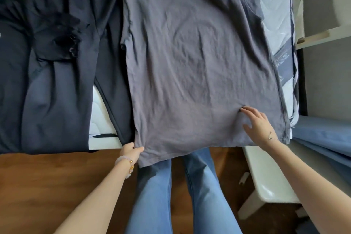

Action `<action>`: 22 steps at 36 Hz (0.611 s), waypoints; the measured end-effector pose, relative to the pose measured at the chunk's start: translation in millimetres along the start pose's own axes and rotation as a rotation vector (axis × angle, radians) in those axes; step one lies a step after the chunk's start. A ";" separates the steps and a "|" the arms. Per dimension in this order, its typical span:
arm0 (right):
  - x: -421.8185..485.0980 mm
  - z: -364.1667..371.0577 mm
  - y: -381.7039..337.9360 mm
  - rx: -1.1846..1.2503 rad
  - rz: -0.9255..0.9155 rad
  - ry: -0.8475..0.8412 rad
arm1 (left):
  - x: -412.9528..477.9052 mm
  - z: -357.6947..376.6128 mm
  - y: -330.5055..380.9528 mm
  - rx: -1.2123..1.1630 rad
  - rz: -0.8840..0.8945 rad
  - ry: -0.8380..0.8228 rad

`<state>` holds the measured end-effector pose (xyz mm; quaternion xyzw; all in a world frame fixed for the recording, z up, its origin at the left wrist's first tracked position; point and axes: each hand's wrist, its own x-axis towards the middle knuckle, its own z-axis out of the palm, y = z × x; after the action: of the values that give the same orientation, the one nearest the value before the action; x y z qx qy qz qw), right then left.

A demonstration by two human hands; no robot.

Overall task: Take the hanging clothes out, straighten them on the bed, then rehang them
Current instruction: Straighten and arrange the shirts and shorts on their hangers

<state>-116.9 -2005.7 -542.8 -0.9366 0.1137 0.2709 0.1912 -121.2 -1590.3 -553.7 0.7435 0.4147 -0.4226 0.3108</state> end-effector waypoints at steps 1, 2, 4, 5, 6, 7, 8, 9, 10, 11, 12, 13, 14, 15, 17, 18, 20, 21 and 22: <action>0.6 -2.9 0.5 0.000 -0.010 -0.009 | -1.9 -0.7 4.5 0.081 0.018 0.024; 0.9 -5.5 1.8 0.009 -0.014 -0.004 | -6.7 -0.9 10.4 0.136 0.040 0.038; 1.5 -11.2 8.8 0.053 0.023 0.064 | -12.3 -0.8 16.8 0.168 0.054 0.039; 1.6 -15.4 13.2 0.085 0.080 0.122 | -11.7 -1.4 16.7 0.161 0.054 0.035; 1.7 -19.3 19.8 0.117 0.161 0.177 | -7.7 -2.4 14.3 0.148 0.049 0.028; 1.4 -23.8 26.6 0.147 0.259 0.216 | -2.8 -3.4 10.5 0.128 0.040 0.025; 1.0 -27.4 34.0 0.175 0.359 0.239 | 1.8 -4.2 7.1 0.118 0.030 0.020; 0.2 -30.2 41.1 0.205 0.447 0.250 | 6.7 -5.4 3.9 0.105 0.017 0.017; -1.4 -32.3 47.9 0.240 0.526 0.249 | 5.7 -5.6 3.9 0.091 0.008 0.018; -3.1 -34.2 53.5 0.280 0.599 0.233 | 0.9 -5.4 6.0 0.071 0.008 0.022; -5.1 -35.0 58.0 0.318 0.654 0.211 | -3.4 -4.8 7.4 0.048 0.009 0.025; -7.0 -35.3 62.3 0.349 0.682 0.193 | -5.7 -4.1 7.8 0.020 0.001 0.018; -8.4 -34.9 66.1 0.367 0.691 0.184 | -6.0 -3.0 6.4 -0.001 -0.001 0.015; -8.8 -34.1 69.4 0.373 0.695 0.185 | -7.3 -2.3 5.5 -0.017 -0.009 0.010; -8.2 -33.6 74.2 0.391 0.726 0.197 | -7.2 0.3 1.6 -0.040 -0.007 0.010; -7.0 -33.0 76.4 0.416 0.749 0.193 | -8.1 2.1 0.4 -0.039 0.003 0.015; -5.5 -31.4 81.9 0.450 0.779 0.157 | -10.4 6.4 -1.7 -0.026 0.017 0.036; -5.2 -30.5 85.6 0.442 0.781 0.131 | -11.6 8.3 -2.6 -0.028 0.018 0.052; -5.7 -29.7 89.3 0.427 0.783 0.110 | -11.6 10.0 -4.8 -0.023 0.027 0.076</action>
<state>-136.1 -2098.1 -543.0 -0.7756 0.5228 0.2429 0.2571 -132.5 -1600.3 -548.5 0.7610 0.4209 -0.3849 0.3091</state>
